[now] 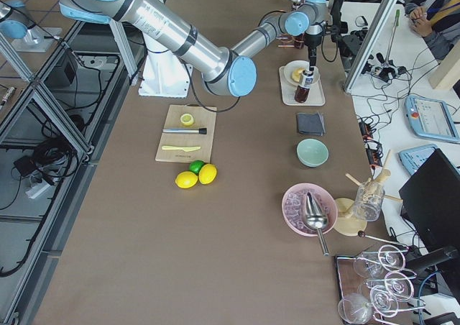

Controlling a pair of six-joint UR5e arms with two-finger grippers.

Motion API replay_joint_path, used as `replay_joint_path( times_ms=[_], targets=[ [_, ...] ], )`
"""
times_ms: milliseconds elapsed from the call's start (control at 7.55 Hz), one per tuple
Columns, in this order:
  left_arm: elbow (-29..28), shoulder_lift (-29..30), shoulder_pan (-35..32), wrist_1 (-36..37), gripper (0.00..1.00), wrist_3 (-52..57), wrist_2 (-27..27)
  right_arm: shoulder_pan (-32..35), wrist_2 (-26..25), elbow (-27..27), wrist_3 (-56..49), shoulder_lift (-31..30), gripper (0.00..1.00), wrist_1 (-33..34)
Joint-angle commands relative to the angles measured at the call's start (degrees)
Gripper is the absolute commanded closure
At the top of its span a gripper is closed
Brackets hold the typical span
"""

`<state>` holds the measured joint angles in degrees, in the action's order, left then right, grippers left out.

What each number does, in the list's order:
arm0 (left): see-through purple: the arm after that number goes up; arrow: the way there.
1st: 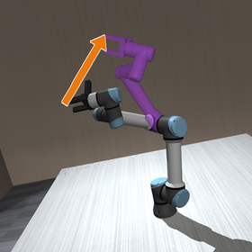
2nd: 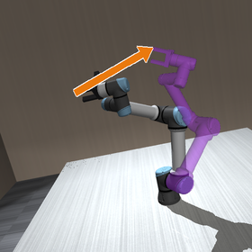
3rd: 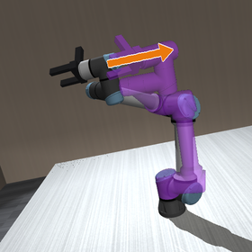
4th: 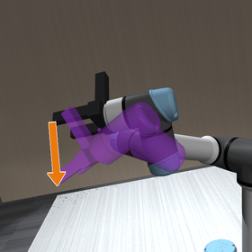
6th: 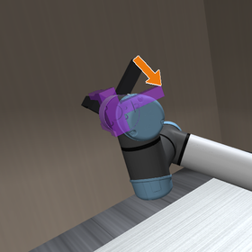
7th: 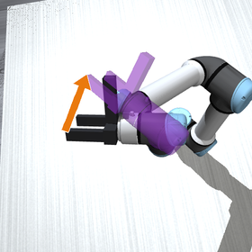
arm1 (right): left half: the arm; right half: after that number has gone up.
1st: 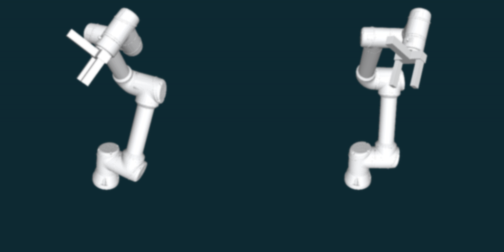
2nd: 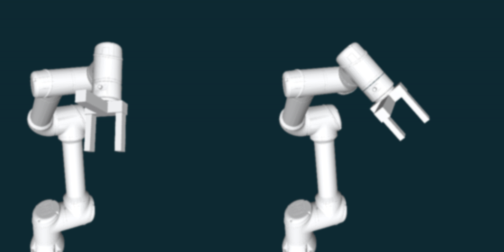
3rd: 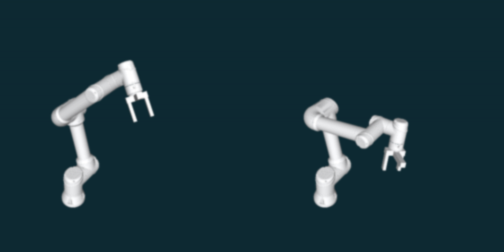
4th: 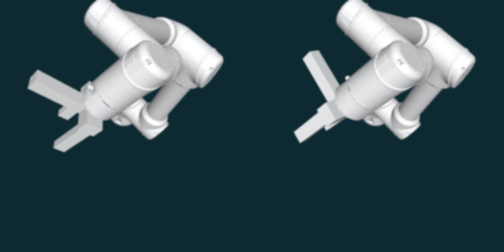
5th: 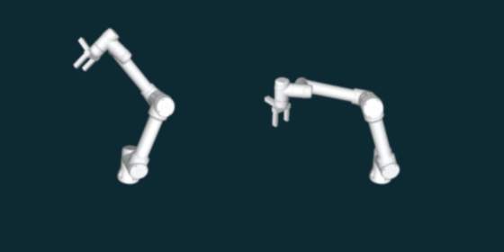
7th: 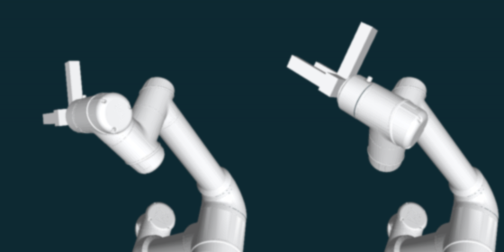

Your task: Place tea on tray

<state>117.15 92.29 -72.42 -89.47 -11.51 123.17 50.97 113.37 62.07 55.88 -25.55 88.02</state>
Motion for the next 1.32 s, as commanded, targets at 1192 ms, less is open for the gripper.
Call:
replay_joint_path(
  times_ms=[1192],
  targets=[
    [-3.8,-2.3,-8.6,0.5,0.02,9.0,6.0,15.8,9.8,50.0,-25.6,-49.9,0.00,13.9]
  ],
)
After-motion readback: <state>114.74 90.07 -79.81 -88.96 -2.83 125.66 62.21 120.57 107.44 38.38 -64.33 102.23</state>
